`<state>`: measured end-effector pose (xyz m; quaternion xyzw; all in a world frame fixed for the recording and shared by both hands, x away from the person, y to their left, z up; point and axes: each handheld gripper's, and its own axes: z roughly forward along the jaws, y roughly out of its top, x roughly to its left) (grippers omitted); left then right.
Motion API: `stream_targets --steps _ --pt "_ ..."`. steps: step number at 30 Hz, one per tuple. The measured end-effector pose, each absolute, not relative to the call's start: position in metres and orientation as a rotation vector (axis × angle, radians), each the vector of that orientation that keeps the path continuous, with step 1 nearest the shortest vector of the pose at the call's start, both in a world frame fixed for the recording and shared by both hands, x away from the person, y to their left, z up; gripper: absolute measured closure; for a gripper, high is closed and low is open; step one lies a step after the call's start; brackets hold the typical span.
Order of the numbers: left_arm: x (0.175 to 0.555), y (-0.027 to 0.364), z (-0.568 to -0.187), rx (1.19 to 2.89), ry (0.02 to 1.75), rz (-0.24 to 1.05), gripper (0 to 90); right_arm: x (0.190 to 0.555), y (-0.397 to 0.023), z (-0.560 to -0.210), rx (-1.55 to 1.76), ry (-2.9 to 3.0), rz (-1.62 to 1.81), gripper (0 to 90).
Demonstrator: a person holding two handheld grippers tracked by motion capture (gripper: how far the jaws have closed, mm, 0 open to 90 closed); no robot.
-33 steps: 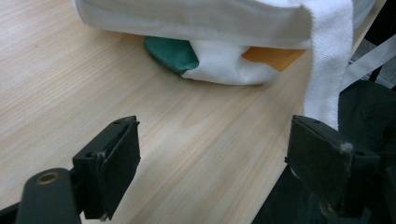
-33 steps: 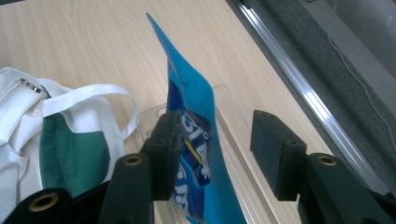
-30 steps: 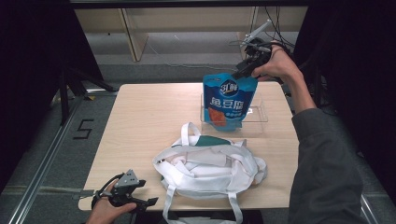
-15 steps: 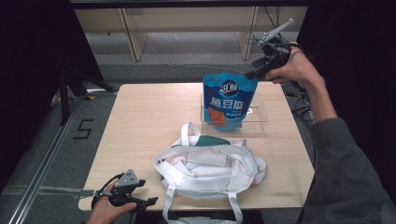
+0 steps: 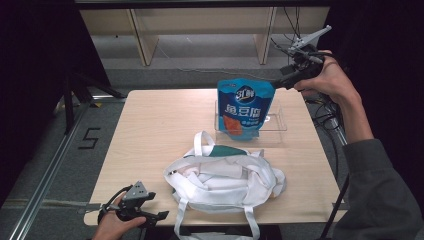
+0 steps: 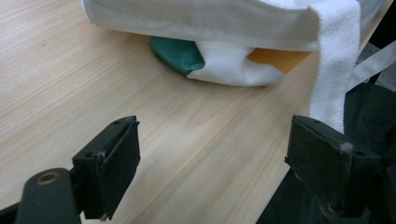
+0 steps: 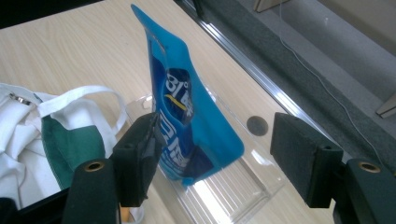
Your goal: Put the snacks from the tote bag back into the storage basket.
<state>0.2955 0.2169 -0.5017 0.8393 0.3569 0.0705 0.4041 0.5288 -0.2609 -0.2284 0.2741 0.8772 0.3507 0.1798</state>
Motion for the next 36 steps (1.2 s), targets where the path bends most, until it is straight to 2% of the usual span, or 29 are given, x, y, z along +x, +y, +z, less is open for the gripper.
stream_targets --steps 13,16,36 --pt "0.296 0.219 -0.501 2.149 0.882 0.182 16.6 0.511 -0.279 -0.244 0.823 2.431 1.008 32.8" --pt "0.296 0.217 -0.502 2.11 0.9 0.181 16.6 0.507 -0.283 -0.251 0.827 2.431 0.996 32.5" --pt "0.296 0.217 -0.501 2.142 0.888 0.181 16.6 0.469 -0.29 -0.304 0.861 2.384 0.999 31.9"
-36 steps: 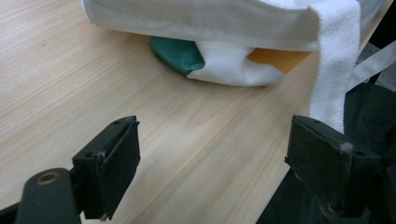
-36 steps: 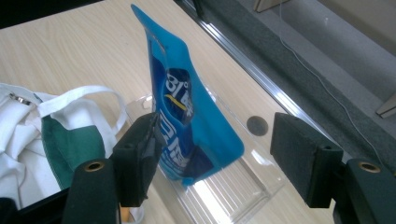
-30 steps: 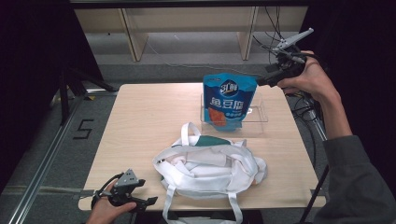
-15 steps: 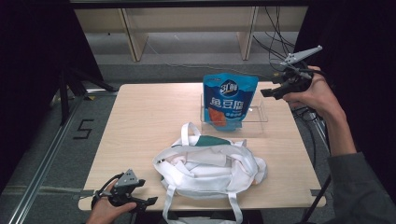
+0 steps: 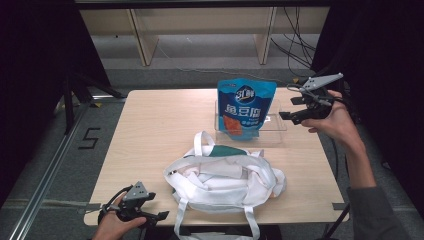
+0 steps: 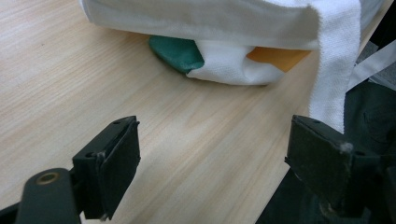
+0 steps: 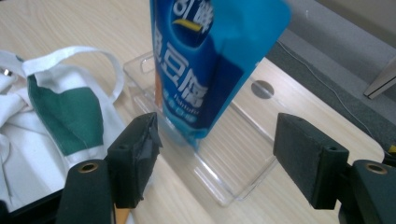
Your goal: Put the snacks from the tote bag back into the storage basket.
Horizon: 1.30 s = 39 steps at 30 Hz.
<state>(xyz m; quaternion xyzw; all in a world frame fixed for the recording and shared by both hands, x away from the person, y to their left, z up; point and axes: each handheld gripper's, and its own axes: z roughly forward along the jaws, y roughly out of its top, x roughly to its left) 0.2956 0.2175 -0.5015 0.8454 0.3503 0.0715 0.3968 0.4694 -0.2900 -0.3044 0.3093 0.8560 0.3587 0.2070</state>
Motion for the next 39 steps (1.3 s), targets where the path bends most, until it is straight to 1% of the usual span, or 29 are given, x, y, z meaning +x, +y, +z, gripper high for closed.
stream_targets --steps 4,6,12,24,28,30,33,35,39 --pt "0.295 0.216 -0.502 2.122 0.901 0.178 16.6 0.461 -0.288 -0.318 0.871 2.405 0.999 31.3" --pt "0.296 0.217 -0.502 2.139 0.89 0.18 16.6 0.458 -0.287 -0.325 0.866 2.393 1.023 31.3" --pt "0.296 0.218 -0.501 2.13 0.895 0.186 16.6 0.447 -0.287 -0.331 0.866 2.39 1.03 31.3" --pt "0.296 0.217 -0.501 2.119 0.895 0.183 16.6 0.421 -0.281 -0.356 0.855 2.384 1.053 31.3" --pt "0.298 0.219 -0.5 2.148 0.887 0.191 16.6 0.416 -0.279 -0.368 0.858 2.385 1.071 31.0" --pt "0.296 0.216 -0.5 2.111 0.899 0.182 16.6 0.415 -0.278 -0.373 0.885 2.403 1.057 30.7" --pt "0.297 0.218 -0.499 2.137 0.91 0.183 16.6 0.413 -0.279 -0.376 0.879 2.387 1.065 30.3" --pt "0.296 0.217 -0.499 2.121 0.914 0.18 16.6 0.408 -0.279 -0.377 0.904 2.394 1.077 30.1" --pt "0.297 0.218 -0.498 2.143 0.877 0.185 16.6 0.401 -0.28 -0.382 0.93 2.386 1.064 29.2"
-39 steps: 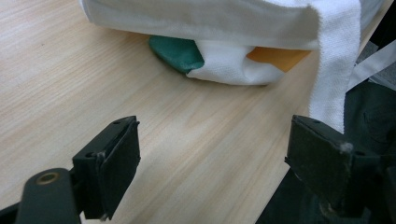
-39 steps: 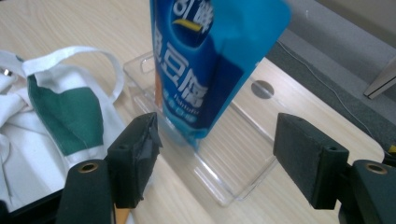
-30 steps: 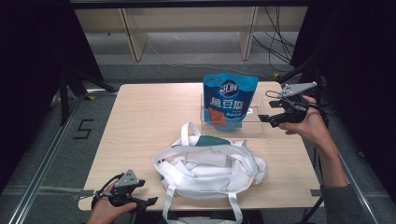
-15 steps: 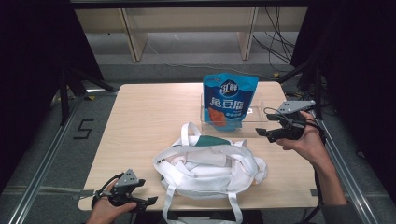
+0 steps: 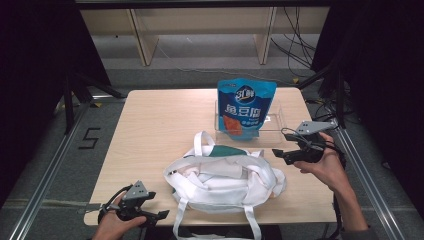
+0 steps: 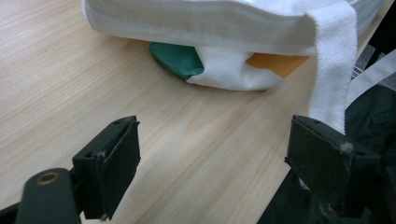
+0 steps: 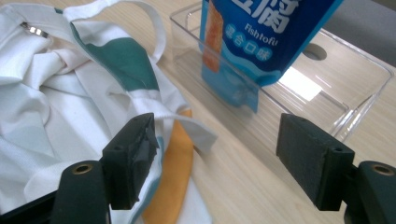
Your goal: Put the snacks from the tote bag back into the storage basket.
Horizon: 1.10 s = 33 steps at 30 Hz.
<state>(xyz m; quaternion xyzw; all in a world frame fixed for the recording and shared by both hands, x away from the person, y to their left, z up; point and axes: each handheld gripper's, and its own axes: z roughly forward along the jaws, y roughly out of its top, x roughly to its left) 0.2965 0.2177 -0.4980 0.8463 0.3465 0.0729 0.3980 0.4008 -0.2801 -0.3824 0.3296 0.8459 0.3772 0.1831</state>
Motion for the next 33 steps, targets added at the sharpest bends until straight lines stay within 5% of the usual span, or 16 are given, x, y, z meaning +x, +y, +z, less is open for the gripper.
stream_targets --steps 33 --pt "0.291 0.221 -0.5 2.096 0.918 0.212 16.6 0.34 -0.296 -0.43 1.024 2.359 1.014 27.7"
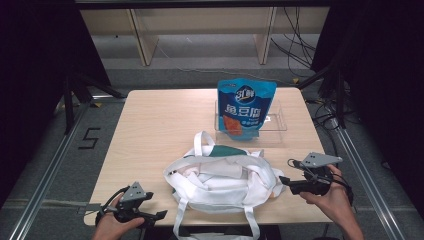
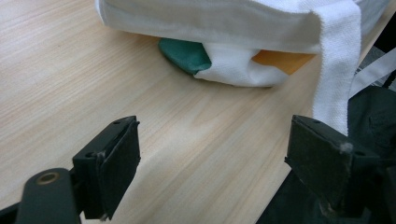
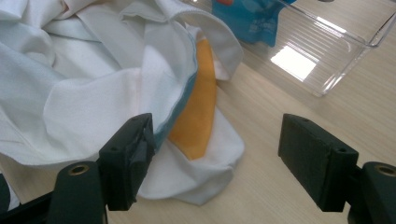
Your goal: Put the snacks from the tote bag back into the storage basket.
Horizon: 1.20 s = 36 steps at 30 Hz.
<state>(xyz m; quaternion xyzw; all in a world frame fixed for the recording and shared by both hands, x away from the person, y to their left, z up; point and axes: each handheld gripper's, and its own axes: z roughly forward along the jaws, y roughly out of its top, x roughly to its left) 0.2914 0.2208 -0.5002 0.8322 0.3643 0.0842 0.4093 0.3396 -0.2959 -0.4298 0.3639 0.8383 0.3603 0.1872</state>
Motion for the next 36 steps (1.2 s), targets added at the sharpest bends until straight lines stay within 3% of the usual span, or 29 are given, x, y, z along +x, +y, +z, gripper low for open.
stream_targets --steps 36 --pt "0.291 0.221 -0.5 2.13 0.92 0.214 16.6 0.294 -0.318 -0.488 1.112 2.366 0.933 26.2"
